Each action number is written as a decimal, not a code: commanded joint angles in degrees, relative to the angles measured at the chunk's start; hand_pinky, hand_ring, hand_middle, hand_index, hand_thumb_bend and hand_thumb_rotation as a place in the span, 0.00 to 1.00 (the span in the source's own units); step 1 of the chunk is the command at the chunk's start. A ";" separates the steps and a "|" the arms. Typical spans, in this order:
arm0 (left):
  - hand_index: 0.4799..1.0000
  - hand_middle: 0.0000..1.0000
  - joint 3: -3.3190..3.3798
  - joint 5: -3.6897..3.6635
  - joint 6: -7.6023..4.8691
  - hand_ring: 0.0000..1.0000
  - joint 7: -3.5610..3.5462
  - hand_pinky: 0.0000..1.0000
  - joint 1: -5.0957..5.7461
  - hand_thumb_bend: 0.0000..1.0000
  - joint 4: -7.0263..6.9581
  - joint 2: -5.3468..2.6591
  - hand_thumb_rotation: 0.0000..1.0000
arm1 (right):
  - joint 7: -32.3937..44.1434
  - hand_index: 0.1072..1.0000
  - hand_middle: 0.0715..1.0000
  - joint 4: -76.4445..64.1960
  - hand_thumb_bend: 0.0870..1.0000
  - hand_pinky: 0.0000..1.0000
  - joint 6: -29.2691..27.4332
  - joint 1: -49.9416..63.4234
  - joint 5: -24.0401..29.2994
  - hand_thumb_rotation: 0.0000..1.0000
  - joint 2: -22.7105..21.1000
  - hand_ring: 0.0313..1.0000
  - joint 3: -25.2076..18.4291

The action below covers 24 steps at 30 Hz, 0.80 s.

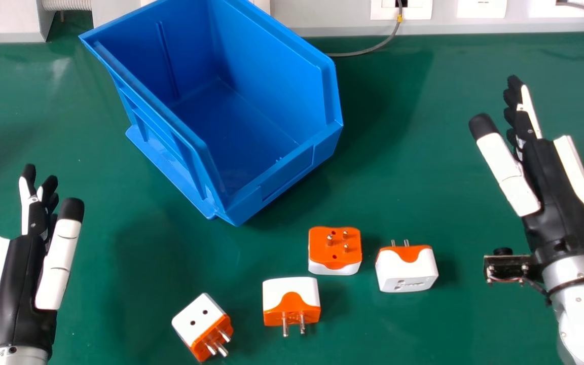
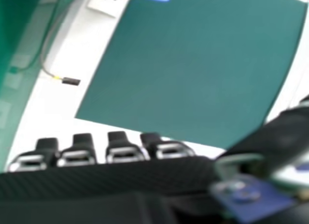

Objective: Pick all objects and put in blue box

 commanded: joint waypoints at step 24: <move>1.00 1.00 -0.06 -1.62 0.20 1.00 0.03 0.99 2.14 0.74 -2.86 -0.11 0.95 | 13.93 1.00 1.00 -3.69 0.64 0.98 -8.93 1.54 -8.78 0.90 -17.21 1.00 4.42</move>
